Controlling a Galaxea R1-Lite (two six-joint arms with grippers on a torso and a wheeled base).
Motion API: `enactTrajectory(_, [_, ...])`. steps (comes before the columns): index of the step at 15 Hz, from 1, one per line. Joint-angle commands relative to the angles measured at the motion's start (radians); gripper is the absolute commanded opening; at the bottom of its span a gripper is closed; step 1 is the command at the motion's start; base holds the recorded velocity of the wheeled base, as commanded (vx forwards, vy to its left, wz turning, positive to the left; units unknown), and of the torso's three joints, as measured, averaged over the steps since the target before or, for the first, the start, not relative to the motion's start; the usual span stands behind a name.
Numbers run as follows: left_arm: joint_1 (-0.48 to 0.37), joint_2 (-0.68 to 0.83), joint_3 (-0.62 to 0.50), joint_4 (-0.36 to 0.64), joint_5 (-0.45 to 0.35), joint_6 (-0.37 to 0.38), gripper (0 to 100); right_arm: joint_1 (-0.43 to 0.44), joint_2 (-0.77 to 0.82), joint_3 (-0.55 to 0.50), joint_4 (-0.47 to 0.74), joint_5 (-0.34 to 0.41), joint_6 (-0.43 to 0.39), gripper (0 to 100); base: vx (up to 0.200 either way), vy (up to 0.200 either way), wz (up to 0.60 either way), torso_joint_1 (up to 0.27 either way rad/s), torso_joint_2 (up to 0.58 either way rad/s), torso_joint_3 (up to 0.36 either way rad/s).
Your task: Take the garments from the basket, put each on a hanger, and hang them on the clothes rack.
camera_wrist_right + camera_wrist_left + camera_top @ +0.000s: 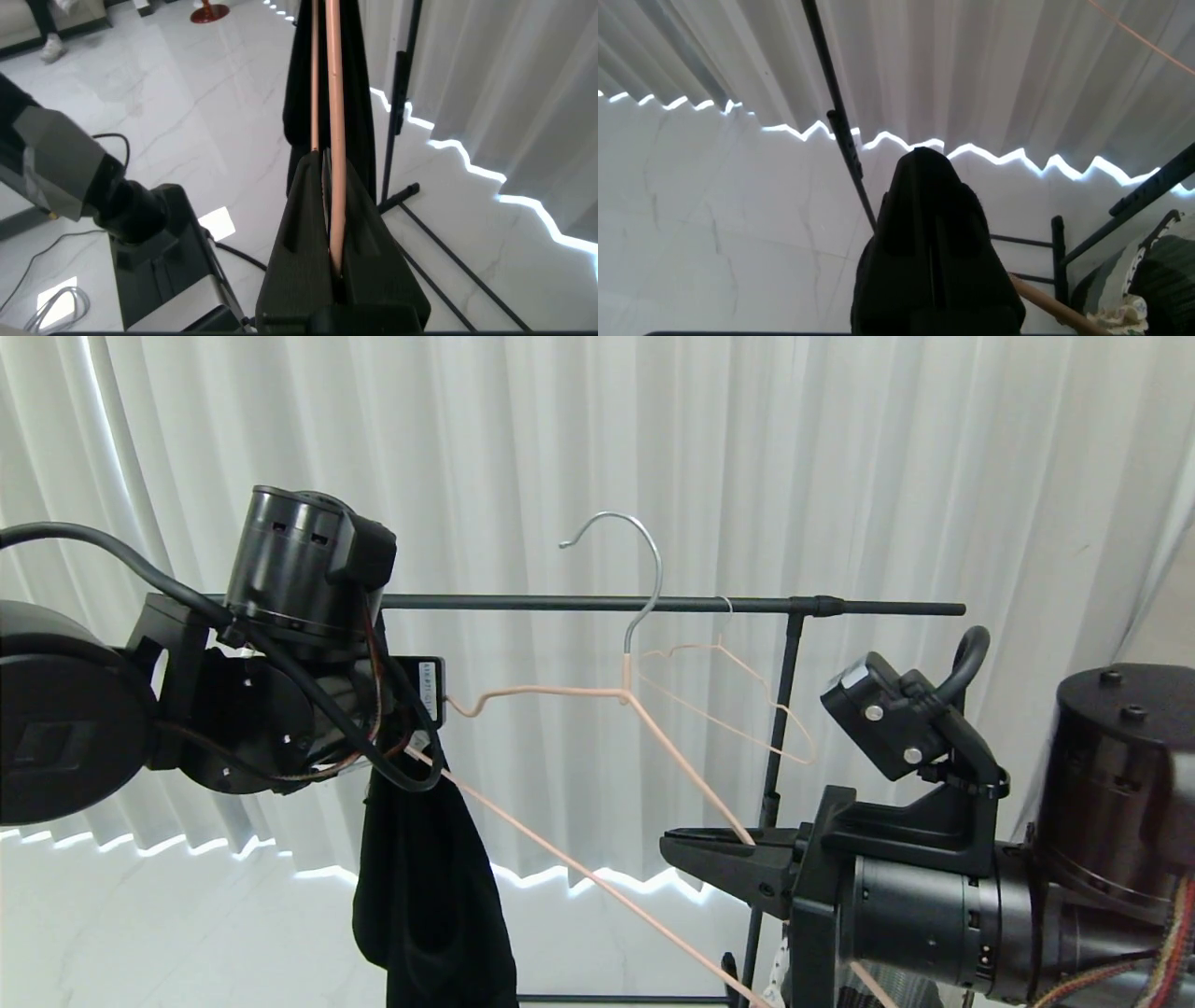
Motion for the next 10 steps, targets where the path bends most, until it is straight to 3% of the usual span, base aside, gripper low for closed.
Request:
enactTrajectory(1, [-0.003,0.001,-0.001,0.0,0.0,-0.001,0,0.0,-0.003,-0.001,-0.001,0.001,-0.001,0,0.0,0.0,0.0,0.0,0.0,0.0])
enactTrajectory(10, [-0.11,-0.011,-0.005,0.0,0.009,0.001,0,-0.023,0.055,-0.011,-0.002,-0.004,-0.007,0,0.0,0.0,0.0,0.0,0.0,0.0])
